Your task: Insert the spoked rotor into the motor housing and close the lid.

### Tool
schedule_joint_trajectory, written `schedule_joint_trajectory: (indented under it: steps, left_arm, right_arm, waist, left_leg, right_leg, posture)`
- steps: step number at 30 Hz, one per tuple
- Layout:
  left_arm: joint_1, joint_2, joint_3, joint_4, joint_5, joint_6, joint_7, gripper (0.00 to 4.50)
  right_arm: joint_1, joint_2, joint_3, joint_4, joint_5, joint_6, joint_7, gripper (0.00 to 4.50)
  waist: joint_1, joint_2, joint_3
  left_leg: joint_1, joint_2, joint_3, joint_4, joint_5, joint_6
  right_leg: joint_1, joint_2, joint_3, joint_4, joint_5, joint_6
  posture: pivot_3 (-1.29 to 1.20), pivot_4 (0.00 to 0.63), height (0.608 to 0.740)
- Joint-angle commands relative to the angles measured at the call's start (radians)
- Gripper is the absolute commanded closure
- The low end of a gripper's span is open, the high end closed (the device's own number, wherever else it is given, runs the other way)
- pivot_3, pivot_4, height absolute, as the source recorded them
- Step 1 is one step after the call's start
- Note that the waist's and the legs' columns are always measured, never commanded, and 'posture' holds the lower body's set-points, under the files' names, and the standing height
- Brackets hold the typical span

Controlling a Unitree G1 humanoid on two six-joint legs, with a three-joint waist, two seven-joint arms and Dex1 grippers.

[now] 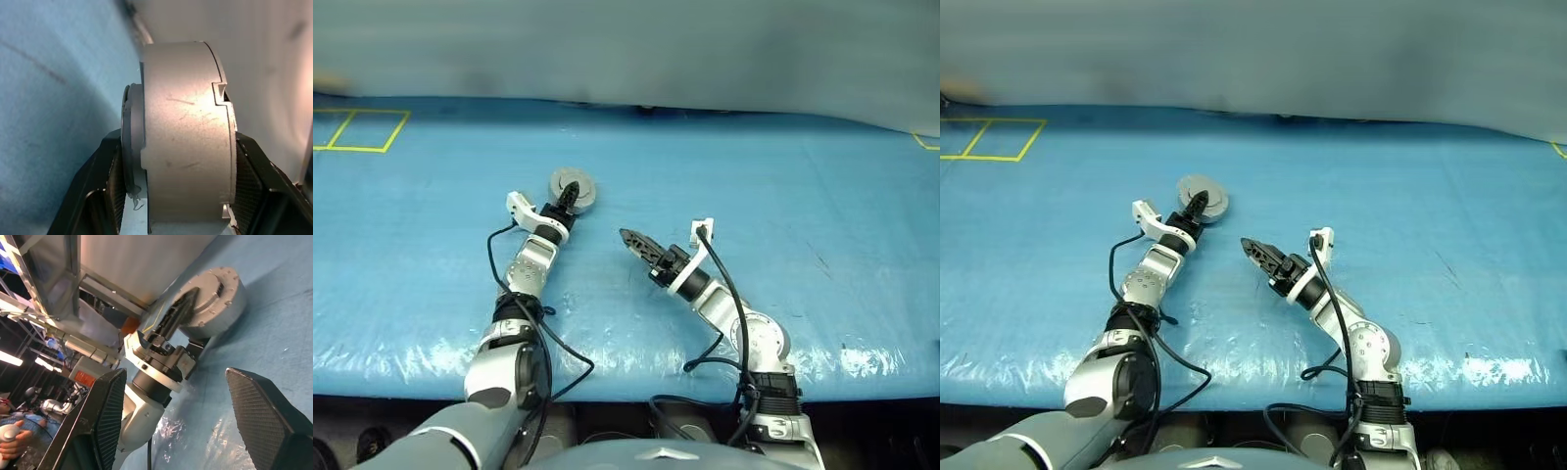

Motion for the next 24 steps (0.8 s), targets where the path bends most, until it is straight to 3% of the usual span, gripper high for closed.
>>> schedule_joint_trajectory:
  steps: [1,5,15,19,24]
  left_arm:
    - [-0.06,0.012,0.01,0.044,0.041,-0.028,-0.022,1.1]
    - [-0.054,0.012,0.024,0.058,0.096,-0.098,0.035,0.03]
    - [0.25,0.038,0.048,-0.317,0.136,-0.129,0.12,0.03]
    - [0.391,0.048,0.002,-0.497,0.226,-0.133,0.203,0.03]
    - [0.53,0.059,-0.101,-0.756,0.207,-0.164,-0.004,0.03]
  right_arm:
    - [0.012,0.004,-0.011,-0.055,0.013,-0.023,-0.008,1.1]
    - [0.015,0.004,-0.01,-0.055,0.011,-0.029,-0.012,1.1]
    - [-0.03,0.003,0.009,0.009,-0.025,-0.042,0.001,1.1]
    - [-0.048,-0.011,0.043,0.04,-0.104,-0.097,0.018,1.1]
    - [-0.054,-0.05,0.093,0.113,-0.317,-0.348,0.054,1.1]
  waist:
    - [0.002,0.0,0.0]
    - [0.001,0.0,0.0]
    - [-0.028,0.002,-0.001]
    - [-0.024,0.003,-0.002]
    - [-0.011,0.003,-0.002]
  left_leg:
    - [0.0,0.0,0.0,0.0,0.0,0.0]
    - [0.003,0.0,0.0,0.001,0.001,-0.002]
    - [0.01,0.002,0.001,0.001,0.002,-0.003]
    - [0.01,0.001,0.001,0.001,0.001,-0.003]
    - [0.009,0.001,0.001,0.002,0.002,-0.003]
  right_leg:
    - [0.0,0.0,0.0,0.002,0.0,-0.001]
    - [0.001,0.0,0.0,0.004,-0.002,0.002]
    - [0.006,0.002,0.001,0.006,-0.002,0.003]
    - [0.007,0.001,0.001,0.006,-0.002,0.003]
    - [0.007,0.0,0.001,0.005,-0.002,0.004]
  posture:
    - [0.0,0.15,0.74]
    - [0.0,0.15,0.74]
    - [0.0,0.15,0.74]
    - [0.0,0.15,0.74]
    - [0.0,0.15,0.74]
